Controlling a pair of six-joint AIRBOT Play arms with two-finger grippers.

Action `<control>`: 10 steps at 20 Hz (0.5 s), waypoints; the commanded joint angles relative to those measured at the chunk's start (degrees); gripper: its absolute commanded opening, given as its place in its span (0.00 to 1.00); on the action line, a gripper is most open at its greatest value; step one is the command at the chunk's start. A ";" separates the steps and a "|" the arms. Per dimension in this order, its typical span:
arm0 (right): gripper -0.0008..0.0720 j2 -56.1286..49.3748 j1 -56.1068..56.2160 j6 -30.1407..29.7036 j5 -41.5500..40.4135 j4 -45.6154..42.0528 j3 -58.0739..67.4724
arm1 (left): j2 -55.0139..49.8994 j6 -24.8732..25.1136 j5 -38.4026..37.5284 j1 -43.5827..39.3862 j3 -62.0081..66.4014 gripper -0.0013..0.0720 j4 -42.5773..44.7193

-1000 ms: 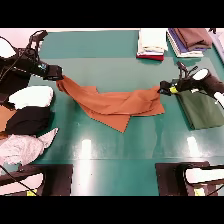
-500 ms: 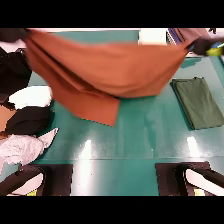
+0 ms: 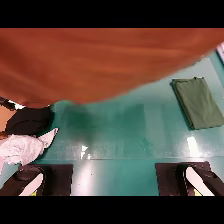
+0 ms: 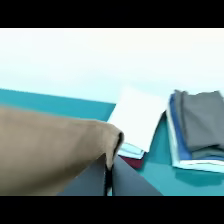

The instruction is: Fold the shirts.

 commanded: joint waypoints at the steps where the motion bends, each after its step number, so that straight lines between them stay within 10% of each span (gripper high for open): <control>1: 0.04 -3.48 -0.76 1.64 5.60 -0.02 6.45 | -1.25 0.00 0.57 0.02 -0.87 0.05 -0.87; 10: 0.04 -27.89 13.40 3.91 5.84 -16.79 -10.88 | -32.61 1.60 -9.22 0.02 -13.31 0.05 -4.20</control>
